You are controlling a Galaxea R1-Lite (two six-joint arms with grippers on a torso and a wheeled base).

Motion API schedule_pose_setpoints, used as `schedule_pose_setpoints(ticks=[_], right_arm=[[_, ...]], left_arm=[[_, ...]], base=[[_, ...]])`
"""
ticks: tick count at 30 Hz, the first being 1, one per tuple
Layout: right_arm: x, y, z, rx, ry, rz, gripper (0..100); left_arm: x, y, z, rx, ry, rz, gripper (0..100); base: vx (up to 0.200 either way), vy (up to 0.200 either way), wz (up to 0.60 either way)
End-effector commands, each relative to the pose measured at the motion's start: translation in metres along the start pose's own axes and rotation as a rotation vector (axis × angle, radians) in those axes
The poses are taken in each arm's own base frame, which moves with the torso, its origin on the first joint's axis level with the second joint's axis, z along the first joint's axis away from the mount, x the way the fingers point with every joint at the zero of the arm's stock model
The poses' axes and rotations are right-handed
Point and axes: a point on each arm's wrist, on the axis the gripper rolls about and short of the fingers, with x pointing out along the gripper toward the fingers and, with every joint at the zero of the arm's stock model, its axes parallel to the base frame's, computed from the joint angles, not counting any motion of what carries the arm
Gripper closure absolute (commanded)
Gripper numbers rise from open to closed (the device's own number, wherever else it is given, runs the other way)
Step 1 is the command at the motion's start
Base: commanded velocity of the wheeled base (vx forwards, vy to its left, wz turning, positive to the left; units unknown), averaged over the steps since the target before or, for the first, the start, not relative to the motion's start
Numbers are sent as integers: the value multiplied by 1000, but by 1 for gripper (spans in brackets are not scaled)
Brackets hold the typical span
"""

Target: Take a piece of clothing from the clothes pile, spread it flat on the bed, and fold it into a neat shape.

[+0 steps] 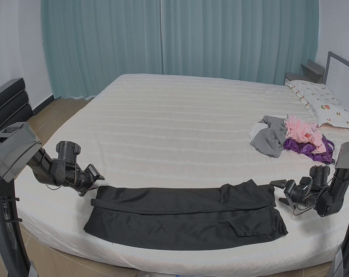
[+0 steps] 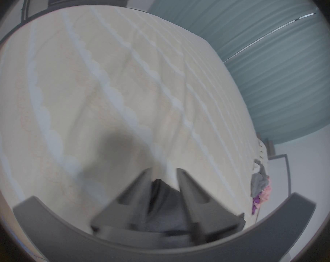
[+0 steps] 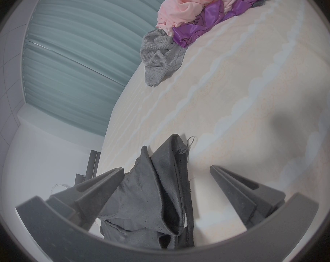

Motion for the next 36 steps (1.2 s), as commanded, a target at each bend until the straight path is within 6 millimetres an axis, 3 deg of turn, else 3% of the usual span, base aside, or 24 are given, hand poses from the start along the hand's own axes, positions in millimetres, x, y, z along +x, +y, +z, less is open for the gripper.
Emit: schedule_pose_setpoints(ticks=[1, 10, 11, 25, 36], right_arm=[[0, 0, 0, 0, -1, 1, 0], [0, 0, 0, 0, 0, 2, 0], [0, 0, 0, 0, 0, 2, 0], [0, 0, 1, -1, -3, 3, 0], [2, 4, 4, -23, -30, 31, 0]], left_arm=[[1, 1, -1, 21, 24, -55, 0], [2, 5, -10, 164, 36, -108, 0], [2, 5, -10, 164, 37, -109, 100], [0, 8, -8, 131, 35, -106, 100], [-1, 13, 4, 56, -82, -66, 100]], base=[[0, 0, 0], [0, 0, 0], [0, 0, 0], [0, 0, 0], [0, 0, 0]])
